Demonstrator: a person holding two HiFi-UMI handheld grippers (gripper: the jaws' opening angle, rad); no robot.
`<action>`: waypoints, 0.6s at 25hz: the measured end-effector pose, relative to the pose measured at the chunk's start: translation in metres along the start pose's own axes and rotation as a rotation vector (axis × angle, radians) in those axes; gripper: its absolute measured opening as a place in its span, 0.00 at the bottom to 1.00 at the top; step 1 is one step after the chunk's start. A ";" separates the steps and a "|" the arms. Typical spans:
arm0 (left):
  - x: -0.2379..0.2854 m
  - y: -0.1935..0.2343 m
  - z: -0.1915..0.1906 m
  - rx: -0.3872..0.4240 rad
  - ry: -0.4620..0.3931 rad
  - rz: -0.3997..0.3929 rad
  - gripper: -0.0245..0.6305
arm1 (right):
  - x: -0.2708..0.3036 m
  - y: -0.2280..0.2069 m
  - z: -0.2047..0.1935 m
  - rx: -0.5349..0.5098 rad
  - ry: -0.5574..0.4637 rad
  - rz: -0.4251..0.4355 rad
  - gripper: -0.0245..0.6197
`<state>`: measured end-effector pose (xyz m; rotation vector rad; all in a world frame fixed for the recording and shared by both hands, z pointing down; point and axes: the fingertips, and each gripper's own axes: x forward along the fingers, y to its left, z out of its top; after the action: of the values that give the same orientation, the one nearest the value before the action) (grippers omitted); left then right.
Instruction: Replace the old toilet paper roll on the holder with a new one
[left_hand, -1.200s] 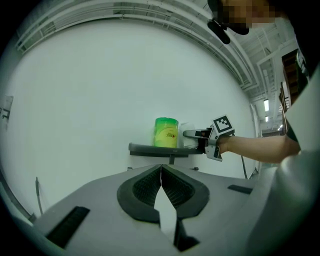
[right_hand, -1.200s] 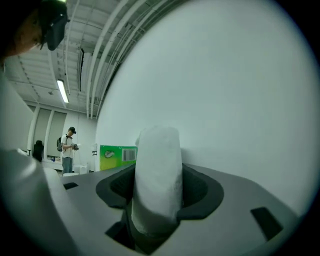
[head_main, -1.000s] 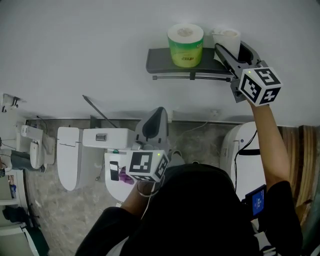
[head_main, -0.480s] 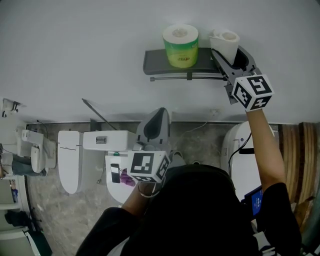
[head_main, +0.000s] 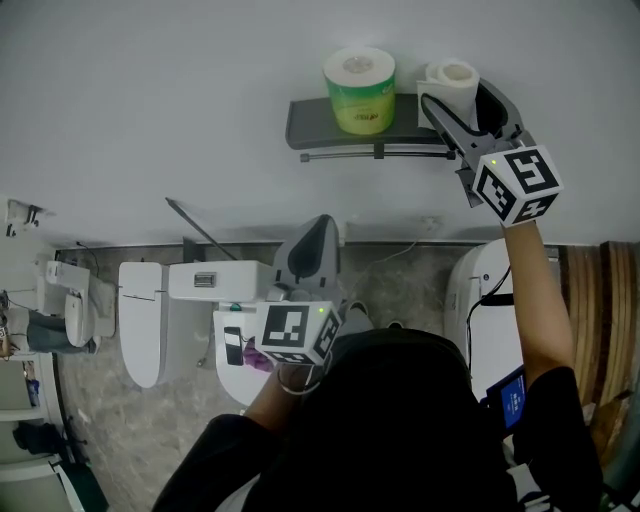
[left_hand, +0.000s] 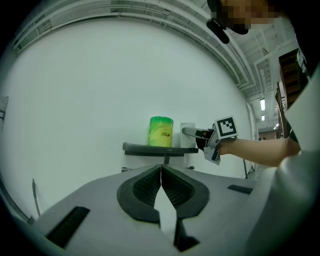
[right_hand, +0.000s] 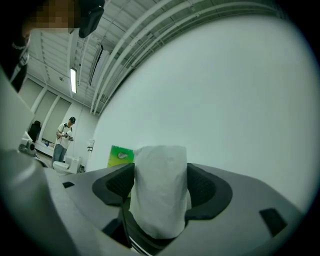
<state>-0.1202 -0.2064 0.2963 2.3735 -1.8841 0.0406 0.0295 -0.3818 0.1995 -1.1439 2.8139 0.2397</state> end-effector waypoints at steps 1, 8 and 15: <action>0.000 -0.001 0.000 0.001 0.000 -0.003 0.07 | -0.002 0.000 0.007 -0.001 -0.014 -0.003 0.51; 0.001 -0.004 -0.001 0.001 -0.004 -0.012 0.07 | -0.016 0.007 0.054 -0.048 -0.094 -0.006 0.51; -0.004 -0.001 -0.005 -0.010 -0.003 -0.007 0.07 | -0.027 0.041 0.071 -0.055 -0.137 0.025 0.51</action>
<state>-0.1196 -0.2013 0.3011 2.3750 -1.8724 0.0266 0.0220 -0.3211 0.1382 -1.0596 2.7190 0.3845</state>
